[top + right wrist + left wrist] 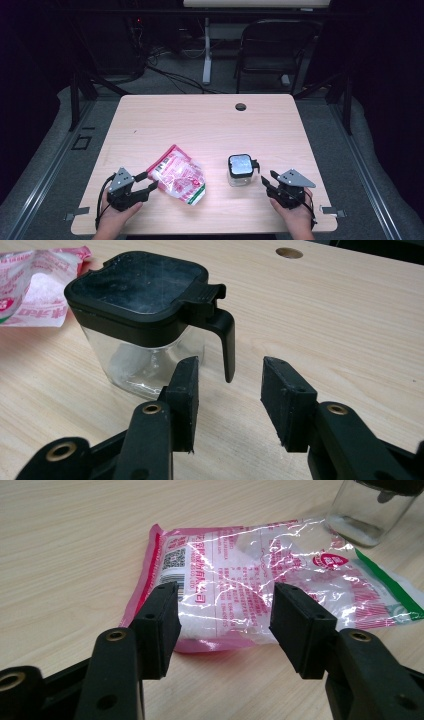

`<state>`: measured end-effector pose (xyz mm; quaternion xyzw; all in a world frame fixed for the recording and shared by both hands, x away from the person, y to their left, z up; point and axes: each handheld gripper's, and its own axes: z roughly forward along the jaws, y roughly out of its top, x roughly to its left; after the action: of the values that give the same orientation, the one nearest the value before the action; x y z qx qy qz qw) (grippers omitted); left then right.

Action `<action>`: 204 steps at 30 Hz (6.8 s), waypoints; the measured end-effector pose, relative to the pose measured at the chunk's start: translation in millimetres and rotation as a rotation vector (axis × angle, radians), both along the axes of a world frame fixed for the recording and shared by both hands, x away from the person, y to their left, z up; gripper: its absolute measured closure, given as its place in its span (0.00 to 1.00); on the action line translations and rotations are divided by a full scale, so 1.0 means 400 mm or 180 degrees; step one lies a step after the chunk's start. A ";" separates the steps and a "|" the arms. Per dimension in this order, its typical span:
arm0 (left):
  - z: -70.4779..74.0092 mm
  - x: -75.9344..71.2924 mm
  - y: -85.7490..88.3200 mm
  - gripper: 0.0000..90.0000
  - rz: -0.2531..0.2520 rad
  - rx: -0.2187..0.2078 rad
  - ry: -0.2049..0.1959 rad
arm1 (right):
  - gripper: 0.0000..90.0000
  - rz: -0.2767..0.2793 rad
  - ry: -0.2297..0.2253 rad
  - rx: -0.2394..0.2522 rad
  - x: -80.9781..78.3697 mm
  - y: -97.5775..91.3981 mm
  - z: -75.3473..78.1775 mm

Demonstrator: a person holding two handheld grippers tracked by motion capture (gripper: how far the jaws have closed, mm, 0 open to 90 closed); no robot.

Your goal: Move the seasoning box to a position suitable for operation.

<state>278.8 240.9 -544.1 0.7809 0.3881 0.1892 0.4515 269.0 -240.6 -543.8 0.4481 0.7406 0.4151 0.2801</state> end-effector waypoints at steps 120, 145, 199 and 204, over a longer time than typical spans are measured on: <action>0.157 0.054 -0.255 0.70 -0.0760 -0.0277 -0.0090 | 0.80 0.0537 0.0149 0.0233 0.045 0.176 0.133; 0.059 -0.002 -0.343 0.98 -0.1329 0.0134 0.0227 | 0.96 0.0565 0.0348 0.0430 0.029 0.187 0.070; 0.044 -0.024 -0.369 1.00 -0.1517 0.0177 0.0355 | 0.97 0.0559 0.0409 0.0665 0.032 0.175 0.060; 0.047 -0.024 -0.370 1.00 -0.1522 0.0164 0.0341 | 0.95 0.0522 0.0393 0.0715 0.031 0.176 0.058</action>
<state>269.1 92.9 -525.1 0.8706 0.2107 0.0452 0.4422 281.6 -170.4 -520.8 0.4393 0.7394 0.4884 0.1474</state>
